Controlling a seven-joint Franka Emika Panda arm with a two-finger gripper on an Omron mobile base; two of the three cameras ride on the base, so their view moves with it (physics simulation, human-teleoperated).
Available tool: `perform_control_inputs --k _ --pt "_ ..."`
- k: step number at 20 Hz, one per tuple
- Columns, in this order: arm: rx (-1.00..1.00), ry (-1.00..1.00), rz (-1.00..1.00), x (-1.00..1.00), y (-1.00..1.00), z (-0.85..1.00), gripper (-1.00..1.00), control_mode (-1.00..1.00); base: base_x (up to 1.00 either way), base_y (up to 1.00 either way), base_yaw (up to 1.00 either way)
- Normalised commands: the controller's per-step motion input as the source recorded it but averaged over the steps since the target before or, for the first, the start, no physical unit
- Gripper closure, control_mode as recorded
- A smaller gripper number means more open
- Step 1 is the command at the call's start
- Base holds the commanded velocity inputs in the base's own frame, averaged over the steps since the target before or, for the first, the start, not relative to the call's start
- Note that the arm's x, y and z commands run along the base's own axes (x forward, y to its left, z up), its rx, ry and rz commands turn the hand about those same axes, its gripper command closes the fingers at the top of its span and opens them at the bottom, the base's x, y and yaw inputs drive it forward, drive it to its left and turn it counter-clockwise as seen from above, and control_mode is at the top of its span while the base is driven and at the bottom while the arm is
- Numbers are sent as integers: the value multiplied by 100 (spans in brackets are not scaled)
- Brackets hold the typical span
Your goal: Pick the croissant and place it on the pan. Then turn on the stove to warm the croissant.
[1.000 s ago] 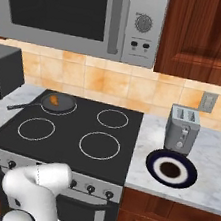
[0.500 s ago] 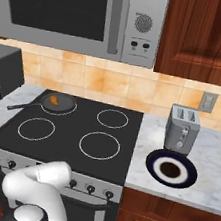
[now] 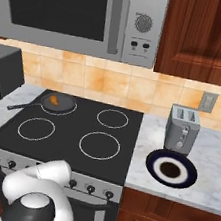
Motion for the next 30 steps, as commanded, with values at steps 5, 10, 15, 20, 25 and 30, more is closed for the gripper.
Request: perform_control_inputs --k 5,10,15,20,25,30 --pt "-13 7 5 27 31 -3 -100 -100 0 0 0" --pt "-19 0 7 11 19 -20 -100 -100 0 0 0" --pt "-21 0 6 6 18 -23 -100 -100 0 0 0" --pt "-13 0 5 2 7 -17 -100 -100 0 0 0" --pt "-4 -1 6 0 0 -6 -100 -100 0 0 0" --pt "0 -3 8 0 -1 0 -100 -100 0 0 0"
